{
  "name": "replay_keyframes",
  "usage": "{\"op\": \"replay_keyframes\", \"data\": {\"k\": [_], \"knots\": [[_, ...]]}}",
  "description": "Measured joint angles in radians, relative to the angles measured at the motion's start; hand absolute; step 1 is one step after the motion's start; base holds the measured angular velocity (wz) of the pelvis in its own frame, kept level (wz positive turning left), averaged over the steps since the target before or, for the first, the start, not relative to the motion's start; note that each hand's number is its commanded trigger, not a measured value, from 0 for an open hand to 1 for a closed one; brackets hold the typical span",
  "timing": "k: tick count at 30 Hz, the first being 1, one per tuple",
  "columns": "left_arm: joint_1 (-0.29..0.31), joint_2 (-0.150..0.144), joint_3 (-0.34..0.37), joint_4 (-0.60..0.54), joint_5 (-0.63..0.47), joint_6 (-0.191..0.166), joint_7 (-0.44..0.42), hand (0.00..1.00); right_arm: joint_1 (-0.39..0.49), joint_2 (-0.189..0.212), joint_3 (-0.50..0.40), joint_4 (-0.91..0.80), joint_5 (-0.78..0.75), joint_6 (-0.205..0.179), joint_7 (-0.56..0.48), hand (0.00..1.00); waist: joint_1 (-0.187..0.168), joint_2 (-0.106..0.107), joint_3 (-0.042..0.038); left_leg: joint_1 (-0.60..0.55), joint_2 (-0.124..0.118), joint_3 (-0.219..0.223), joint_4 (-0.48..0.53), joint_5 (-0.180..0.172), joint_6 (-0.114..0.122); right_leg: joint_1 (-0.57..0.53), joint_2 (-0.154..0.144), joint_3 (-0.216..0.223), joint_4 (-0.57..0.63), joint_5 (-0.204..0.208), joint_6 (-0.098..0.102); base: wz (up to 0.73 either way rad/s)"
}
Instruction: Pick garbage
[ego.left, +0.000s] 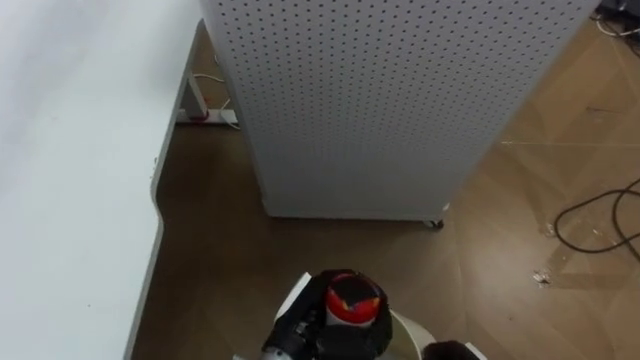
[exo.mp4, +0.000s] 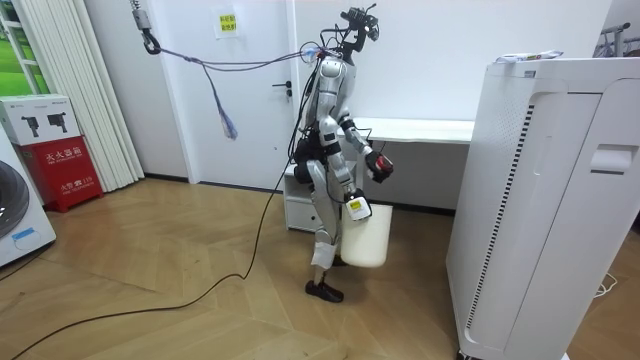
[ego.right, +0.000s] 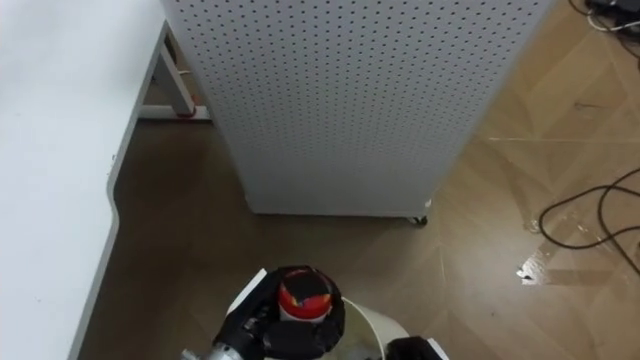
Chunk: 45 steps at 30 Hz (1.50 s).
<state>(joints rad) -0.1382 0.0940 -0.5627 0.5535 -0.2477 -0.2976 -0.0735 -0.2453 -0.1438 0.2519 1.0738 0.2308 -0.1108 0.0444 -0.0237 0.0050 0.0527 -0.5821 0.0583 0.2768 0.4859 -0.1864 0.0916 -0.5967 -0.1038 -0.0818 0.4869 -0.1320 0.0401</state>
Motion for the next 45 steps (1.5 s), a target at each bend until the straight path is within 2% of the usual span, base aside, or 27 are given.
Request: {"op": "replay_keyframes", "data": {"k": [4,6,7,8,9,24,30,41,45], "knots": [[0.001,0.0,-0.025,0.008,0.001,0.022,-0.031,1.0,0.0,0.002,0.004,-0.002,0.0,-0.003,0.001,1.0,0.001,0.001,-0.0003,0.0,0.001,0.002,0.002,0.0,-0.001,-0.002,0.0,0.0,0.003,-0.001,-0.002,0.0],[0.003,0.001,-0.031,0.008,0.001,0.027,-0.042,0.56,0.0,0.002,0.004,-0.001,0.0,-0.006,0.002,1.0,0.001,0.001,-0.0005,0.0,0.001,0.003,0.01,0.0,-0.001,-0.002,0.001,0.001,0.003,-0.001,-0.002,0.0],[0.003,0.002,-0.031,0.008,0.001,0.029,-0.049,0.5,0.0,0.002,0.006,-0.001,0.0,-0.007,0.003,1.0,0.001,0.001,-0.0005,0.0,0.003,0.004,0.013,0.0,0.0,-0.002,0.001,0.001,0.005,-0.001,-0.002,0.0],[0.003,0.003,-0.031,0.008,0.001,0.03,-0.052,0.08,0.0,0.002,0.007,-0.001,0.0,-0.007,0.003,1.0,0.001,0.001,-0.0005,0.0,0.003,0.005,0.015,0.0,0.0,-0.002,0.001,0.002,0.006,-0.001,-0.002,0.0],[0.003,0.004,-0.031,0.008,0.0,0.03,-0.056,0.0,0.0,0.001,0.01,-0.001,0.003,-0.008,0.003,1.0,0.001,0.001,-0.0005,0.0,0.003,0.006,0.016,0.0,0.0,-0.004,0.0,0.004,0.011,-0.002,-0.002,-0.03],[0.031,0.037,-0.011,0.008,0.0,0.031,-0.13,0.0,0.003,0.0,0.012,0.0,0.017,-0.011,0.032,1.0,0.003,0.005,-0.006,0.011,0.015,0.037,0.017,0.0,-0.001,-0.015,0.006,0.025,0.023,-0.001,-0.01,-0.05],[0.03,0.047,-0.009,0.008,0.0,0.031,-0.146,0.0,0.016,-0.022,0.038,0.005,0.042,-0.008,0.024,1.0,0.003,0.007,-0.0072,0.012,0.015,0.037,0.024,0.0,-0.001,-0.015,0.003,0.025,0.032,-0.003,-0.012,0.0],[0.03,0.067,0.003,0.008,0.002,0.031,-0.18,0.0,0.027,-0.05,0.039,0.006,0.08,-0.011,0.022,1.0,0.005,0.007,-0.009,0.063,0.019,0.038,0.023,-0.001,-0.003,0.037,0.011,0.033,0.021,-0.001,-0.01,-0.01],[0.031,0.068,0.013,-0.006,0.003,0.031,-0.182,0.0,0.049,-0.057,0.037,0.007,0.08,-0.012,0.021,1.0,-0.001,0.012,-0.0139,0.107,0.016,0.038,0.004,-0.002,-0.005,0.086,0.017,0.041,-0.005,0.004,-0.003,-0.02]]}}
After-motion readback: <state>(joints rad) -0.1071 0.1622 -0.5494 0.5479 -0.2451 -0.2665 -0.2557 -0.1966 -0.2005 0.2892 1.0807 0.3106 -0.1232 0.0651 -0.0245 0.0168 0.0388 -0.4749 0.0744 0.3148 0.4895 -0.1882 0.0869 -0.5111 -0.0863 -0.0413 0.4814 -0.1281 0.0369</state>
